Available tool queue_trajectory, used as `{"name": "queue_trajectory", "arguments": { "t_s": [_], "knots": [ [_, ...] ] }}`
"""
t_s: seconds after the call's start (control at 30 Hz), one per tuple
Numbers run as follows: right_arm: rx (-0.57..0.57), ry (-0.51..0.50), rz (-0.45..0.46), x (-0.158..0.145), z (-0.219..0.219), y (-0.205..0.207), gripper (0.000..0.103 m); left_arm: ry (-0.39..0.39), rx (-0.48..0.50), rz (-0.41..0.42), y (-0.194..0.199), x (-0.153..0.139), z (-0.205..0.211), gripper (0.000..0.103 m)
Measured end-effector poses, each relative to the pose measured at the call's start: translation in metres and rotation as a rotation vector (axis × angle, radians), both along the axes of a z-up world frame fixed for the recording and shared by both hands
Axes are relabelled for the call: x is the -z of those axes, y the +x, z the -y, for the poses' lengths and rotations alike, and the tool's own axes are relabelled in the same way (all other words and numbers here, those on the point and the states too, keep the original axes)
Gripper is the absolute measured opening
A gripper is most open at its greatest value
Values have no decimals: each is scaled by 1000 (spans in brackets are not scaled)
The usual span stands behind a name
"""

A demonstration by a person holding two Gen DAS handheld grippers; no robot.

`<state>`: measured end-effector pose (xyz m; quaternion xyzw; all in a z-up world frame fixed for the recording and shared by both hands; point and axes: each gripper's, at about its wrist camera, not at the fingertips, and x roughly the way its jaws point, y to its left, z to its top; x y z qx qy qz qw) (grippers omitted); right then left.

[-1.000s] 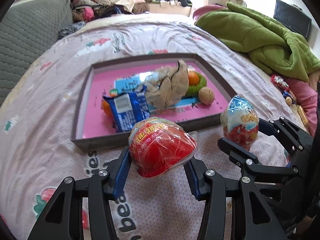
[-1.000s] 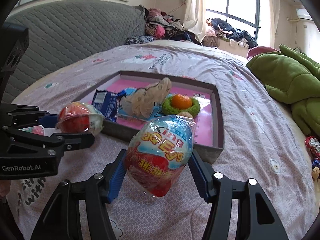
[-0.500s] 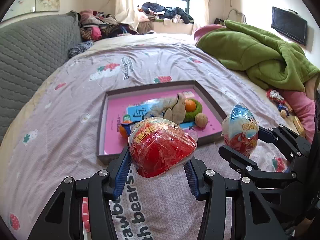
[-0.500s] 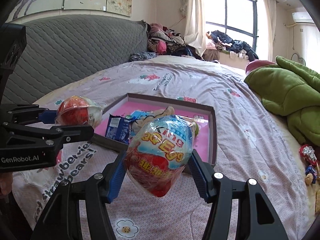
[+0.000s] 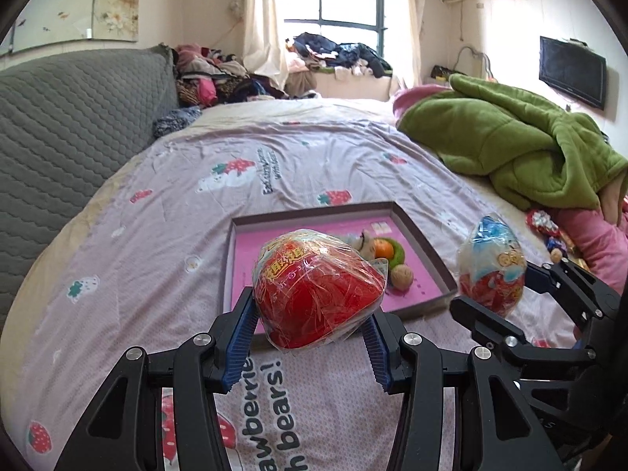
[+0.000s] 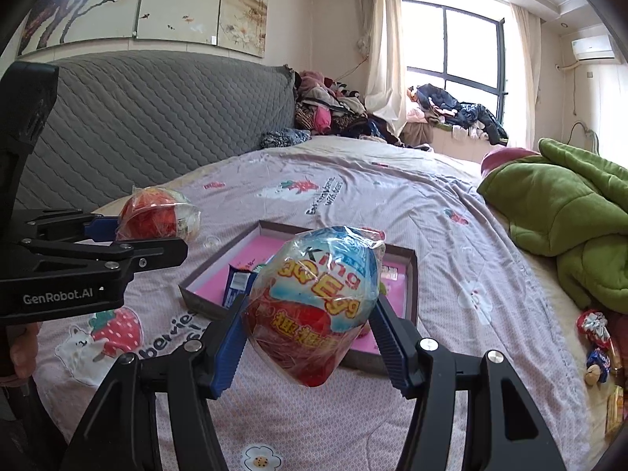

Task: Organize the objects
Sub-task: 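Carry the blue egg over the tray with the right gripper while the left carries the red egg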

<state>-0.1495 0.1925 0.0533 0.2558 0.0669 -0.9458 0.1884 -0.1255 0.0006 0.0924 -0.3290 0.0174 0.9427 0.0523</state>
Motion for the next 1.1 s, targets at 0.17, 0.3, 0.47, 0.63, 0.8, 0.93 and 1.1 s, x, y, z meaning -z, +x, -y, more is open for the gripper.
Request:
{"name": "queue_trajectory", "arguments": {
  "t_s": [0.17, 0.3, 0.47, 0.63, 0.8, 0.93, 1.1],
  "knots": [
    [-6, -6, -17, -10, 1, -2, 61, 6, -28, -24, -2, -4, 6, 53],
    [-8, -4, -37, -19, 2, -8, 61, 4, -41, -30, -9, -7, 9, 53],
    [-10, 8, -52, -28, 5, -20, 61, -4, -49, -33, -23, -7, 9, 53],
    [-8, 27, -60, -30, 8, -36, 61, -8, -61, -45, -41, -6, 12, 53],
    [2, 38, -52, -25, 9, -51, 61, -12, -84, -32, -66, 0, 20, 53],
    [12, 46, -41, -18, 9, -64, 61, -7, -99, -22, -81, 6, 26, 53],
    [13, 47, -34, -13, 8, -77, 61, -13, -119, -5, -95, 18, 33, 53]
  ]
}}
